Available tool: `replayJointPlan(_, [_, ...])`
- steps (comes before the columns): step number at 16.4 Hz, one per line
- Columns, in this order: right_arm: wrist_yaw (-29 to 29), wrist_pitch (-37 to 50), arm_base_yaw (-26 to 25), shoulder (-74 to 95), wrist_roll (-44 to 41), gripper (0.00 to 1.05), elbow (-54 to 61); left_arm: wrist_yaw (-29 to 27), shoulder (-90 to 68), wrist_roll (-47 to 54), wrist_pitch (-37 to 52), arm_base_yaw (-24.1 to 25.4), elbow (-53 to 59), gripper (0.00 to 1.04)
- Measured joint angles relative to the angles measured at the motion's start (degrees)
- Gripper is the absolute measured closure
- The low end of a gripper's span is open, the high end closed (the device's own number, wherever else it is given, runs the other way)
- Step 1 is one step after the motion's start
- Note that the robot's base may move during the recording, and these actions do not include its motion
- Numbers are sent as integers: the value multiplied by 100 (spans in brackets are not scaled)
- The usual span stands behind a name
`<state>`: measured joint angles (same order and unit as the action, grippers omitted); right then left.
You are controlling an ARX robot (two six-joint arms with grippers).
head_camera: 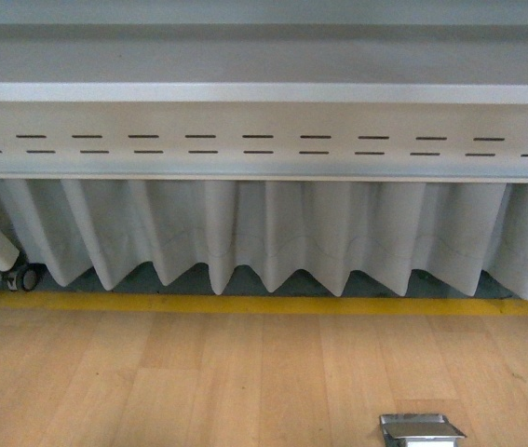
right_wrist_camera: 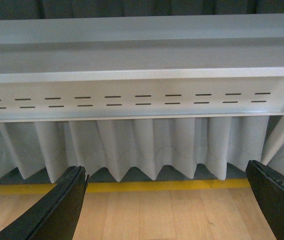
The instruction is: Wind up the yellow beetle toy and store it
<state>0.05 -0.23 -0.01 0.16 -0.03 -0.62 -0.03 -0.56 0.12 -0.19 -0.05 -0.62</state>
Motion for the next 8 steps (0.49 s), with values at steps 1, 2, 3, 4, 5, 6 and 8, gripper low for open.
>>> replayJointPlan(1, [0,0,0,0,0,7,0,2,0,0,0,0,0,7])
replayJointPlan(2, [0,0,0,0,0,7,0,0,0,0,0,0,0,7])
replayJointPlan(3, [0,0,0,0,0,7,0,0,0,0,0,0,0,7])
replayJointPlan(4, [-2,0,0,0,0,7,0,0,0,0,0,0,0,7])
replayJointPlan(5, [0,0,0,0,0,7,0,0,0,0,0,0,0,7])
replayJointPlan(6, [0,0,0,0,0,7,0,0,0,0,0,0,0,7])
replayJointPlan(8, [-2,0,0,0,0,7,0,0,0,0,0,0,0,7])
